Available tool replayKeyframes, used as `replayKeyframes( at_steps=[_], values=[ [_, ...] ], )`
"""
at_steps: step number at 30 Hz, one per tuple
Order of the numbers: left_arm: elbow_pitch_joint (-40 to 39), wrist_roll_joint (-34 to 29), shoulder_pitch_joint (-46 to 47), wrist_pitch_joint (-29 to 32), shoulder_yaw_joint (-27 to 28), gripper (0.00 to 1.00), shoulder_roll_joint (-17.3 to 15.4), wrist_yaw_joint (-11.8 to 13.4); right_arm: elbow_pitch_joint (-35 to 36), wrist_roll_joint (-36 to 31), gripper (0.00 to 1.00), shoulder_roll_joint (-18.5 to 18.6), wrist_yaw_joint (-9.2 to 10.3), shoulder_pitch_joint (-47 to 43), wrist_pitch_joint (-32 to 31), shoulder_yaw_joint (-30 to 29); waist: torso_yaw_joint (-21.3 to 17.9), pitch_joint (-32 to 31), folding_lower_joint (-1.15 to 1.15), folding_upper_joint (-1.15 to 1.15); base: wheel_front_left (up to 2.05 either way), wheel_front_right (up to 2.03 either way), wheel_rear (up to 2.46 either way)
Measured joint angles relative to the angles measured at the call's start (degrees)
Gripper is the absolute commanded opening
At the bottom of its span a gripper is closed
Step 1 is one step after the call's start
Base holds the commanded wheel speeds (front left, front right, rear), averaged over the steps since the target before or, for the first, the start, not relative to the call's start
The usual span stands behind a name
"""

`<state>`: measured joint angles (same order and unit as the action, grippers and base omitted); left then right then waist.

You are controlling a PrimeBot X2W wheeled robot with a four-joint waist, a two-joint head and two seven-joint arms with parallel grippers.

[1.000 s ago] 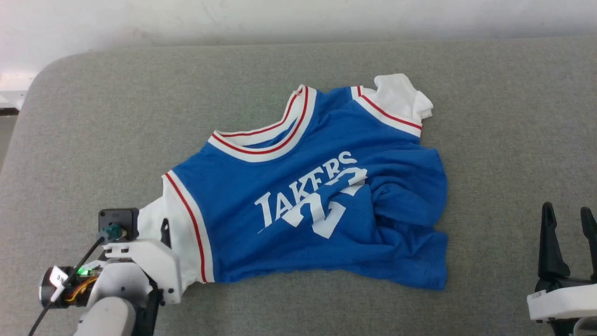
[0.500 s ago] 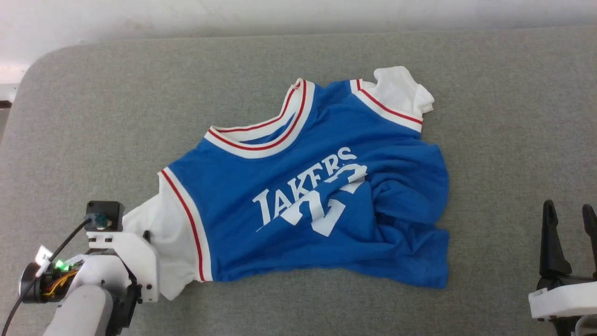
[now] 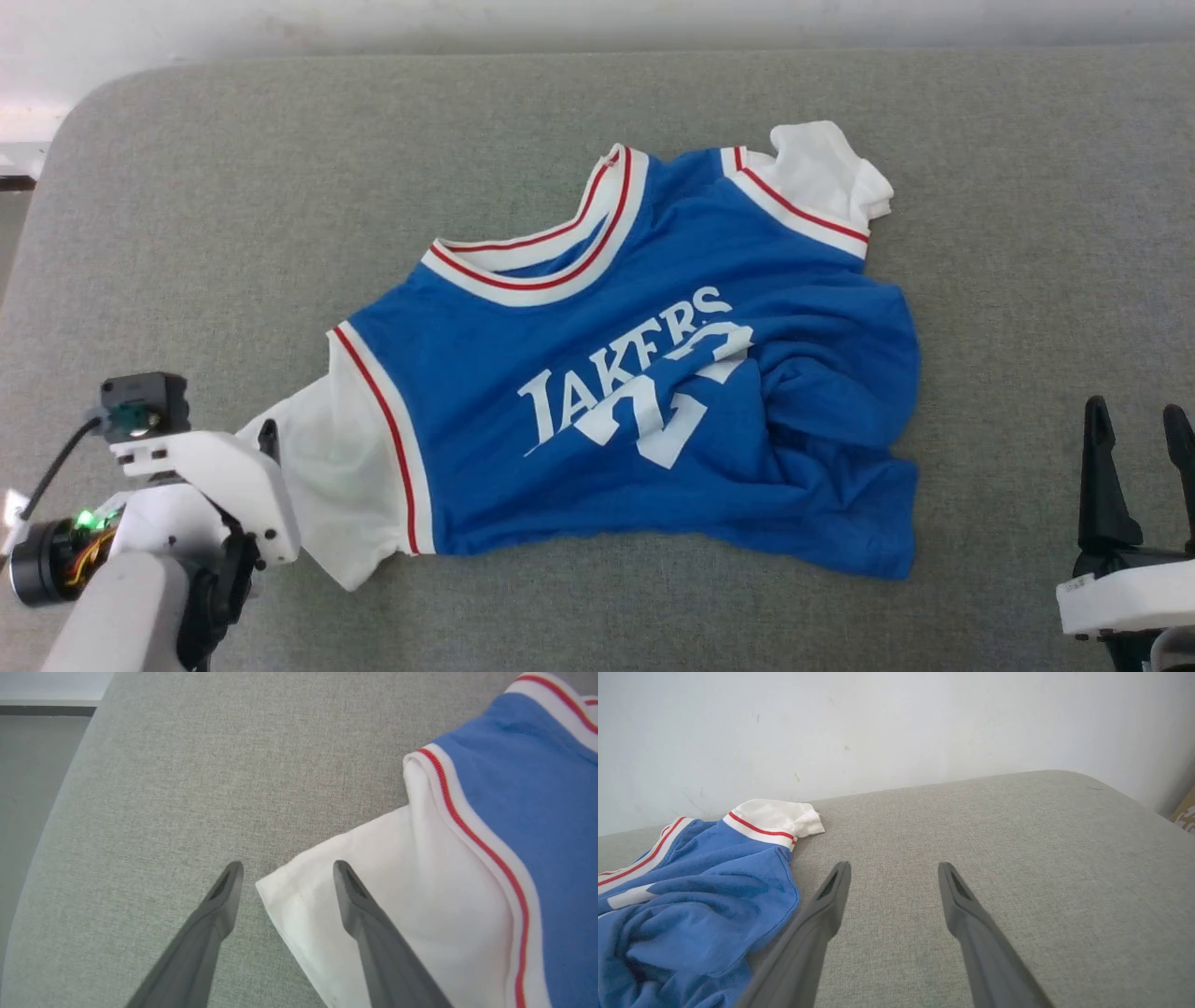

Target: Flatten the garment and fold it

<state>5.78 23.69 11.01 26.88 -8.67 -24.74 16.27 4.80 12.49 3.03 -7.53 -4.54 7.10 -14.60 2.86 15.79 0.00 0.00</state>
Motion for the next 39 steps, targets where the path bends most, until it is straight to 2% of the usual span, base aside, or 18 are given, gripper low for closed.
replayKeyframes(
  at_steps=[4, 14, 15, 17, 18, 21, 28, 33, 39],
  values=[
    [-0.26, 4.36, -1.38, 1.10, 1.74, 1.00, 0.78, -0.76, -0.03, 0.00, 1.00, -0.01, 0.00, 0.10, -0.02, 0.20, 0.28, 0.24, 0.00, 0.00, 0.00, 0.00, 0.00],
    [1.26, 10.03, -2.07, 2.16, 3.66, 1.00, 3.15, -2.09, 0.18, -0.02, 1.00, -0.01, 0.00, 0.79, -0.52, 0.31, 0.07, 1.22, -0.01, 0.00, 0.00, 0.00, 0.00],
    [1.40, 10.47, -2.03, 2.13, 3.76, 0.77, 3.23, -2.21, 0.20, -0.12, 1.00, -0.01, 0.00, 0.80, -0.53, 0.31, 0.00, 1.24, -0.01, 0.00, 0.00, 0.00, 0.00],
    [1.71, 11.34, -1.97, 1.54, 4.11, 0.12, 3.52, -2.91, 0.20, -0.29, 1.00, 0.00, 0.00, 0.80, -0.54, 0.26, -0.14, 1.21, -0.01, 0.00, 0.00, 0.00, 0.00],
    [1.96, 11.82, -1.89, 1.32, 4.20, 0.00, 3.72, -3.39, 0.18, -0.34, 1.00, -0.01, 0.00, 0.81, -0.56, 0.27, -0.21, 1.15, -0.01, 0.00, 0.00, 0.00, 0.00],
    [2.20, 12.90, -1.70, 0.10, 4.34, 0.00, 4.85, -4.67, 0.08, -0.34, 1.00, -0.01, 0.00, 0.90, -0.60, 0.20, -0.33, 0.81, -0.01, 0.00, 0.00, 0.00, 0.00],
    [0.79, 12.89, -1.81, -6.24, 5.34, 0.00, 6.62, -5.13, -0.49, -0.34, 1.00, -0.01, 0.00, 0.88, -0.60, 0.29, -0.28, -1.17, -0.01, 0.00, 0.00, 0.00, 0.00],
    [-4.97, 12.84, -3.57, -11.13, 7.09, 0.00, 7.88, -4.87, -0.25, -0.45, 1.00, -0.01, 0.00, 0.88, -1.12, 0.04, -0.10, -3.10, -0.01, 0.00, 0.00, 0.00, 0.00],
    [-14.25, 12.50, -8.73, -11.49, 7.25, 0.00, 7.80, -3.86, 1.81, -1.77, 1.00, -0.01, 0.00, 1.55, -4.60, 0.16, 0.94, -4.68, -0.01, 0.00, 0.00, 0.00, 0.00]
  ],
)
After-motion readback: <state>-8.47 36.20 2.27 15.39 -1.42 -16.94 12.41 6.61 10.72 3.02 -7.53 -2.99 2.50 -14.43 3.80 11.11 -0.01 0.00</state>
